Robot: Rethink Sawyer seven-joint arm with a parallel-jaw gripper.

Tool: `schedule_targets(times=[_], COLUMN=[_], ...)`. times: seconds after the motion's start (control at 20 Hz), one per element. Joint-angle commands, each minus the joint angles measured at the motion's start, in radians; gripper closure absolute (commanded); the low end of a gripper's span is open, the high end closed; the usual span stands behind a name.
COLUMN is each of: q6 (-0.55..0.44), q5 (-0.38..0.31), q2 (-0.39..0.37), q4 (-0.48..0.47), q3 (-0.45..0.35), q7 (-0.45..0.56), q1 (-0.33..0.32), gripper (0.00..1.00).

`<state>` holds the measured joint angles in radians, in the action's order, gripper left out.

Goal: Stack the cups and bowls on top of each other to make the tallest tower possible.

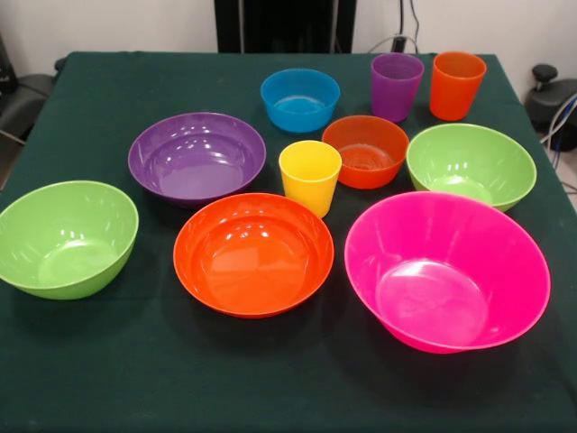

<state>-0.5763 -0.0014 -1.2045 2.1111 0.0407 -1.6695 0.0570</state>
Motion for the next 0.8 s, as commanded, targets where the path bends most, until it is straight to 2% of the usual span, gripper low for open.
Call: schedule_targets(times=[0.05,0.8], q6=[0.022,0.173], q5=[-0.012,-0.001], q2=[0.116,0.285], q4=[0.031,0.038], q3=[-0.037,-0.035], q7=[-0.14,-0.182], q1=[-0.016,-0.025], gripper=[0.0,0.0])
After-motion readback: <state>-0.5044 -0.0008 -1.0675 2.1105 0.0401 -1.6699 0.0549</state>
